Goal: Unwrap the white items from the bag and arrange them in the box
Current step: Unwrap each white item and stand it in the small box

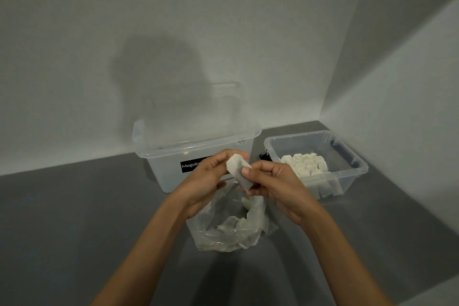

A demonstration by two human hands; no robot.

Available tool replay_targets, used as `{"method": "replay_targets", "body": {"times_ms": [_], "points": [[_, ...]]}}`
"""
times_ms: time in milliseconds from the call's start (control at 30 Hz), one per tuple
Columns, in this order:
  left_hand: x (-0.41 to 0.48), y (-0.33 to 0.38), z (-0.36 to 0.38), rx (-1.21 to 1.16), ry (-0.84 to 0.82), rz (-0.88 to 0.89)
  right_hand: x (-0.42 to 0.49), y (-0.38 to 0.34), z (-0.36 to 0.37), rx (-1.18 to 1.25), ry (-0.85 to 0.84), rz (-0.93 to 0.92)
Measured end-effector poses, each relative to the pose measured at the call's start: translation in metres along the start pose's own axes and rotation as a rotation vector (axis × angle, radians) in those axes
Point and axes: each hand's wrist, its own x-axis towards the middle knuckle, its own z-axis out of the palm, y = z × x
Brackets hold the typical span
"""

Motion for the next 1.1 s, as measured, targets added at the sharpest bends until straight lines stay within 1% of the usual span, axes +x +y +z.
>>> {"method": "replay_targets", "body": {"times_ms": [133,233,333,433,533,667,800,900,967,1033,1100], "points": [[0.005,0.009,0.001,0.053,0.123,0.002,0.003,-0.004,-0.011,-0.015,0.092,-0.041],[0.011,0.018,0.009,0.151,0.181,0.092,0.004,-0.008,-0.02,-0.065,0.112,-0.074],[0.022,0.026,0.017,0.222,0.186,0.187,0.006,-0.014,-0.035,-0.14,0.101,-0.093],[0.036,0.037,0.024,0.264,0.182,0.206,0.009,-0.024,-0.063,-0.24,0.125,-0.092],[0.053,0.047,0.034,0.371,0.199,0.218,0.015,-0.042,-0.104,-0.435,0.186,-0.118],[0.083,0.055,0.059,0.484,0.159,0.24,0.027,-0.069,-0.161,-0.826,0.229,-0.169],[0.118,0.051,0.095,0.541,0.115,0.229,0.044,-0.083,-0.21,-1.125,0.153,-0.152],[0.145,0.041,0.122,0.655,0.076,0.207,0.057,-0.084,-0.234,-1.22,0.115,-0.102],[0.162,0.032,0.137,0.706,0.055,0.175,0.067,-0.08,-0.242,-1.323,0.047,-0.068],[0.18,0.018,0.148,0.732,0.013,0.099,0.077,-0.074,-0.247,-1.416,-0.038,-0.039],[0.196,0.003,0.156,0.757,-0.058,-0.022,0.087,-0.068,-0.251,-1.45,-0.114,0.004]]}}
